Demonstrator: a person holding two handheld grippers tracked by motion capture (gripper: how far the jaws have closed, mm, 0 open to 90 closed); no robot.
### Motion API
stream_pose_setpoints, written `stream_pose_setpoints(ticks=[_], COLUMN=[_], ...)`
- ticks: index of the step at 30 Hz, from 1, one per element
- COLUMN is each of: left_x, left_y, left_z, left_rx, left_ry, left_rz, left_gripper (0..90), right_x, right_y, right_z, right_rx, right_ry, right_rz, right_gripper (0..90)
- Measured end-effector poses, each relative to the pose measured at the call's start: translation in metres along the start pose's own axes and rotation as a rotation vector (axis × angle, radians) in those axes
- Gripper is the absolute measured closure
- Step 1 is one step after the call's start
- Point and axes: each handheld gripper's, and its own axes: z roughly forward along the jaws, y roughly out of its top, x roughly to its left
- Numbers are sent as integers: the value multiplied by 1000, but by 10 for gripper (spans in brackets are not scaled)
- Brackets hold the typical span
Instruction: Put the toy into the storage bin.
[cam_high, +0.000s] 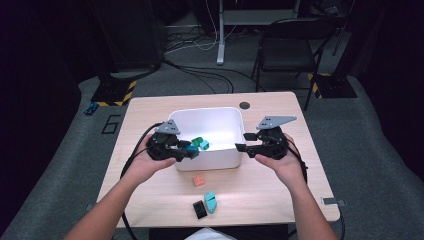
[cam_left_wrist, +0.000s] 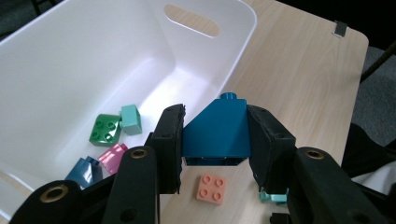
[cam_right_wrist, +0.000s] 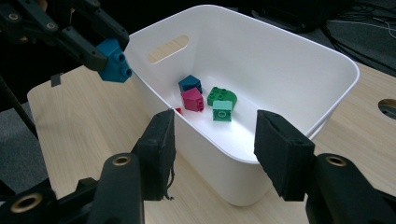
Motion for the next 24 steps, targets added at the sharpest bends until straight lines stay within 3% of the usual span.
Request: stream_pose_setpoints(ticks=[12,24], left_x=[31,47], left_y=[21,38], left_z=[13,36], left_rx=[-18,-8], left_ry=[18,40], left_rz=[-42,-61], left_gripper=[586,586], right_x=[-2,-4], right_y=[-1,-1], right_z=[-1,-3], right_rx=[-2,-7], right_ry=[-3,-6], right_rz=[6,7], right_gripper=[476,476])
